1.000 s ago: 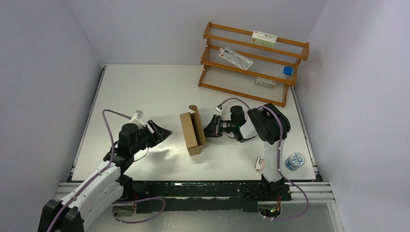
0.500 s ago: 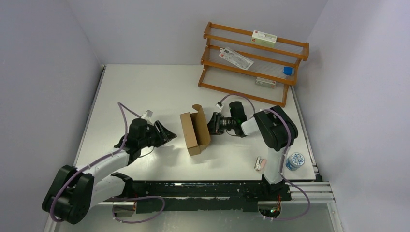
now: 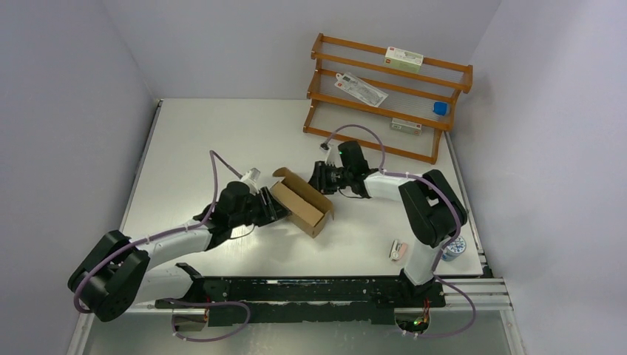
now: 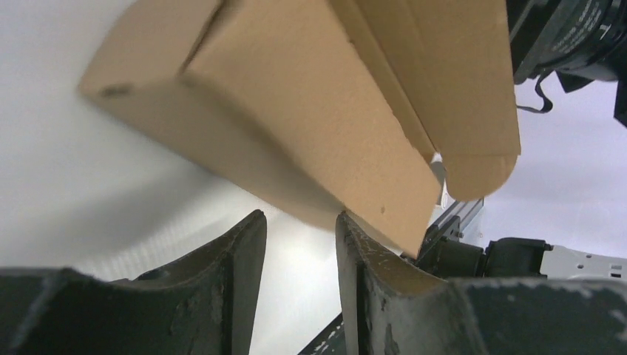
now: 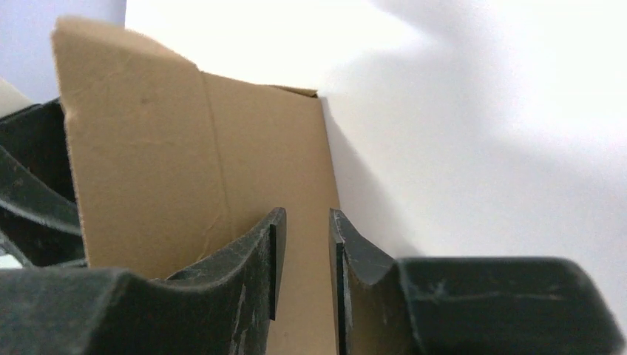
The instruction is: Fold the paper box
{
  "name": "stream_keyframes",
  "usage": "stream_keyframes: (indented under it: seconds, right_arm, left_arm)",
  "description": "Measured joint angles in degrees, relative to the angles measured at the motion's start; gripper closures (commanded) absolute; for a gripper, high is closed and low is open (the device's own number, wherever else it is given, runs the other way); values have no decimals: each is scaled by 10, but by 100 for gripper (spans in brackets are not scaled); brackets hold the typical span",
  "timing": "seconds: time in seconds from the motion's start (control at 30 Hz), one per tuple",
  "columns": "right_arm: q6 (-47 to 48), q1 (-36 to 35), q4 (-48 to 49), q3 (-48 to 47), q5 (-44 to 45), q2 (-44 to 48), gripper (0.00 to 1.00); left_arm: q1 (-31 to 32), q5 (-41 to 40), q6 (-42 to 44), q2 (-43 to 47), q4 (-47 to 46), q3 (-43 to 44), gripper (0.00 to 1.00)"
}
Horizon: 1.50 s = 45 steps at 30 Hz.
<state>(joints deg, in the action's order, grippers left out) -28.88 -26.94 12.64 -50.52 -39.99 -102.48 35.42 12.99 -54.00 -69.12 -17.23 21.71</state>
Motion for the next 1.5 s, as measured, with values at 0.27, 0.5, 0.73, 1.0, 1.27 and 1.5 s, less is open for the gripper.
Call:
stream_keyframes:
  seconds: [0.27, 0.5, 0.73, 1.0, 1.27, 1.5]
  right_arm:
    - [55, -70, -76, -97, 31, -27, 67]
    - [108, -88, -136, -157, 36, -68, 66]
    - [152, -84, -177, -182, 46, -92, 65]
    - [160, -63, -189, -182, 47, -97, 64]
    - [133, -78, -153, -158, 34, -98, 64]
    - [141, -94, -162, -207, 24, -133, 65]
  left_arm:
    - [61, -45, -34, 9, -22, -14, 55]
    - [69, -101, -59, 59, -19, -42, 55]
    - [69, -143, -68, 80, -18, -42, 56]
    - [69, -155, -86, 63, -39, -43, 63]
    - [100, -161, -115, 30, -90, -47, 70]
    - [146, -222, -139, 58, -99, -59, 68]
